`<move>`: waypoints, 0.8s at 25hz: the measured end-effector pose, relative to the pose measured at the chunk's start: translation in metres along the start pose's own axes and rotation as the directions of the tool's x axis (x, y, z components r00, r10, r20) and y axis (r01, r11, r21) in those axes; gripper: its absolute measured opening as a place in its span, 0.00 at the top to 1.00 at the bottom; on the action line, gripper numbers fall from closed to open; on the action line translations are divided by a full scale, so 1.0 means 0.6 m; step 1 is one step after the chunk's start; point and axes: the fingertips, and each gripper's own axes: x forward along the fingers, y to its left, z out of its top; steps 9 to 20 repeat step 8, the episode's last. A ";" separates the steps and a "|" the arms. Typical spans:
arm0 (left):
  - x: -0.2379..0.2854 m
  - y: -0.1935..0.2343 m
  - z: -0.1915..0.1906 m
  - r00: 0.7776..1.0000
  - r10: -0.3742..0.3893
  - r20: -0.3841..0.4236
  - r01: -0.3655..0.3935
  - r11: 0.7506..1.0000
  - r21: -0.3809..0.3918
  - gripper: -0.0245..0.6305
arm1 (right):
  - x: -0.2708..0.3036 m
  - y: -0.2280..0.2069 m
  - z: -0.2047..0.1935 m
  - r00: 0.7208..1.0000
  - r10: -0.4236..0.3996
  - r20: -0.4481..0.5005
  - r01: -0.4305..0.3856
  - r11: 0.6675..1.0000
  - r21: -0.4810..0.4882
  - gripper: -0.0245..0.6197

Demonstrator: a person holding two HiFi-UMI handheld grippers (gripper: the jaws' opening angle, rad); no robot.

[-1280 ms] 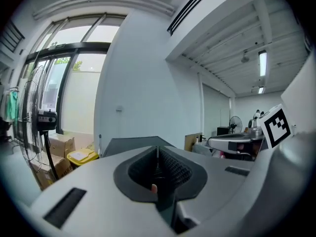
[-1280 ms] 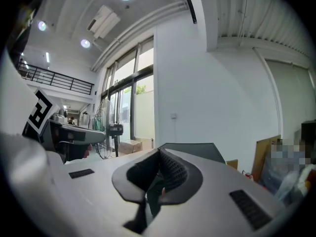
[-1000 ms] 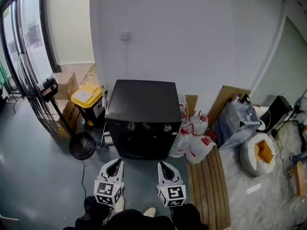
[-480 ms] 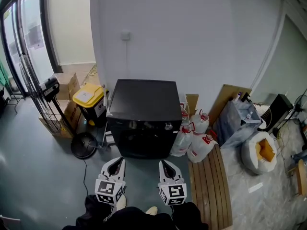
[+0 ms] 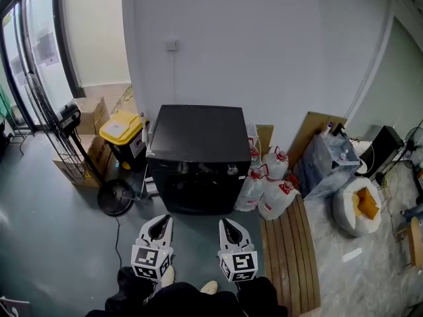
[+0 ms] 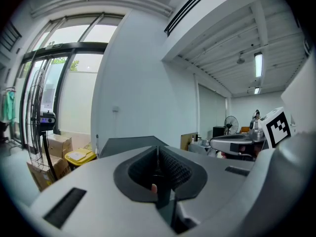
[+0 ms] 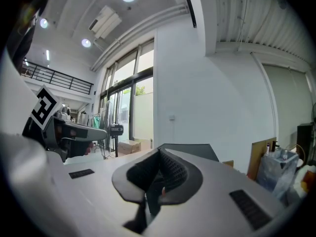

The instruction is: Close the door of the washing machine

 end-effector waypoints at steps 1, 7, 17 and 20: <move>0.001 0.000 -0.002 1.000 -0.001 -0.001 0.001 1.000 0.000 0.91 | 0.000 0.000 -0.001 1.000 0.000 0.000 0.000 1.000 -0.001 0.94; 0.005 0.002 -0.006 1.000 -0.003 -0.002 0.003 1.000 -0.001 0.91 | 0.003 -0.001 0.000 1.000 0.000 0.003 0.000 1.000 -0.005 0.94; 0.006 0.002 -0.006 1.000 -0.004 -0.001 0.004 1.000 0.000 0.91 | 0.003 -0.001 0.000 1.000 -0.001 0.004 0.001 1.000 -0.005 0.94; 0.006 0.002 -0.006 1.000 -0.004 -0.001 0.004 1.000 0.000 0.91 | 0.003 -0.001 0.000 1.000 -0.001 0.004 0.001 1.000 -0.005 0.94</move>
